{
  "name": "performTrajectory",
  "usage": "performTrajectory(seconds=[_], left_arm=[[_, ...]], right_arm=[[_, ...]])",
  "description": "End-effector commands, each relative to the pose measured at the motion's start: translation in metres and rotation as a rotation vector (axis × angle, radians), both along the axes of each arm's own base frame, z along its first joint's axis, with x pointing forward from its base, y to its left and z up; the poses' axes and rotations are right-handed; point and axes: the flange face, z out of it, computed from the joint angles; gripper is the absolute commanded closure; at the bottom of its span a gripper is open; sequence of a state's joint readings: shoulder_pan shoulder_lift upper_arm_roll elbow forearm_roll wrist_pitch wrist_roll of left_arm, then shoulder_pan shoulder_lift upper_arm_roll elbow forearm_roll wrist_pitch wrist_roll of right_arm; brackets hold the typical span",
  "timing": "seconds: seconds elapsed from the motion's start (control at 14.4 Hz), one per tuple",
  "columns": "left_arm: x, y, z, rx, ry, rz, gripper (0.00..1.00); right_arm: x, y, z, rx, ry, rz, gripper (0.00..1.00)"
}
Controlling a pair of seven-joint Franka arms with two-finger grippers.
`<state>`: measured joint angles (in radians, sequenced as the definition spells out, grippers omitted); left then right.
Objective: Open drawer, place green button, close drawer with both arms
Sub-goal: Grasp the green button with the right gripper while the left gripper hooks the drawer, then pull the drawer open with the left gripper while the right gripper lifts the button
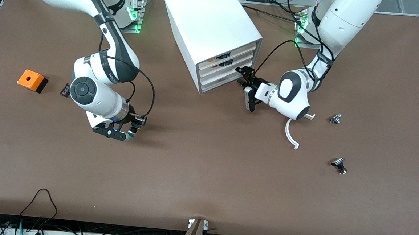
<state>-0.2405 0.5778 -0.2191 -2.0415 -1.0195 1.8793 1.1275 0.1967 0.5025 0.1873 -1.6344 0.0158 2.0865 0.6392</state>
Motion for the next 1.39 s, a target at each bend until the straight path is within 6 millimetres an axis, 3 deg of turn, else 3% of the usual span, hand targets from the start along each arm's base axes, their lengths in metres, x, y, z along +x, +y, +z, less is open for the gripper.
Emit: performTrajectory(seconds=[0.0, 0.14, 0.21, 0.35, 0.62, 0.83, 1.11, 1.32], left_arm=[[-0.012, -0.009, 0.006, -0.005, -0.041, 0.003, 0.37], [-0.016, -0.015, 0.006, -0.003, -0.045, -0.008, 0.48], [-0.017, -0.016, 0.005, -0.004, -0.044, -0.012, 0.59], [-0.015, -0.016, 0.006, -0.004, -0.048, -0.011, 1.0], [-0.005, -0.011, 0.011, -0.005, -0.062, -0.01, 1.0], [0.011, 0.0, 0.017, -0.007, -0.078, 0.015, 1.0], [0.059, 0.038, 0.034, 0.028, -0.162, -0.011, 1.0], [0.096, 0.058, 0.046, 0.051, -0.21, 0.005, 1.0]], right_arm=[[0.007, 0.03, 0.017, -0.01, 0.044, -0.103, 1.0], [0.013, 0.05, 0.032, -0.019, 0.065, -0.188, 1.0], [0.015, 0.058, 0.042, -0.018, 0.062, -0.23, 1.0], [0.013, 0.077, 0.058, 0.003, 0.057, -0.301, 1.0], [0.013, 0.097, 0.093, 0.073, 0.067, -0.416, 1.0], [0.005, 0.124, 0.109, 0.082, 0.061, -0.477, 1.0], [-0.021, 0.184, 0.131, 0.106, 0.06, -0.587, 1.0], [-0.044, 0.222, 0.136, 0.11, 0.067, -0.658, 1.0]])
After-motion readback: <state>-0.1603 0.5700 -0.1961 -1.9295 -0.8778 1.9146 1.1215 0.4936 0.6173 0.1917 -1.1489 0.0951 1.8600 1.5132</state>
